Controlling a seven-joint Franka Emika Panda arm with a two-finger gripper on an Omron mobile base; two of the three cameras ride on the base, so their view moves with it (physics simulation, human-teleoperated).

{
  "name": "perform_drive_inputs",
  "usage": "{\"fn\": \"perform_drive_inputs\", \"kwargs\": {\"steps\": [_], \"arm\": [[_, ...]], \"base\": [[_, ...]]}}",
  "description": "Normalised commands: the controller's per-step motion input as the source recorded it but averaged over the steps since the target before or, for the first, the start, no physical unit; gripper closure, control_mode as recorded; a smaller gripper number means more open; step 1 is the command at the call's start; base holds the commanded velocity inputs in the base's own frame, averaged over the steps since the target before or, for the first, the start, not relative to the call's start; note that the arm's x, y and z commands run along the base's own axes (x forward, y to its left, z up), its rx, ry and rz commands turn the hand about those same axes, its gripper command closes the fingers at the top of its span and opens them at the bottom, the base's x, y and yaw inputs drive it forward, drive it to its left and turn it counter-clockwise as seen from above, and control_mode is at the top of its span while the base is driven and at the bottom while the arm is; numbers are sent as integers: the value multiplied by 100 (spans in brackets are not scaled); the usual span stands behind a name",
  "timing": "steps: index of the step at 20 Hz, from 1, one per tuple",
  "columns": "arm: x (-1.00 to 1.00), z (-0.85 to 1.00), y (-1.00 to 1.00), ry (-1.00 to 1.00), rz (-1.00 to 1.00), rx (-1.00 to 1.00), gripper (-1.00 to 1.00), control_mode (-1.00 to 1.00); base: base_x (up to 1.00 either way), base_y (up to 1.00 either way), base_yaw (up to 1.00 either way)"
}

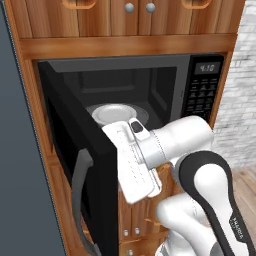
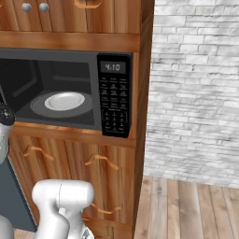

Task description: Pick the marshmallow from the counter and place it in the microwave. Then turn on the microwave.

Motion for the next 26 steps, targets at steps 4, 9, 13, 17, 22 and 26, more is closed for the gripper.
{"fn": "perform_drive_inputs", "kwargs": {"steps": [4, 9, 13, 17, 22, 26], "arm": [[0, -11, 25, -6, -3, 0, -100, -100], [0, -9, 21, -5, -4, 0, -100, -100], [0, -7, 17, -5, -4, 0, -100, -100], [0, -4, 11, -6, -4, 0, -100, -100], [0, -1, -1, -2, -5, 0, -100, -100], [4, 0, -22, 0, -7, 0, -100, -100]], "base": [[0, 0, 0], [0, 0, 0], [0, 0, 0], [0, 0, 0], [0, 0, 0], [0, 0, 0]]}}
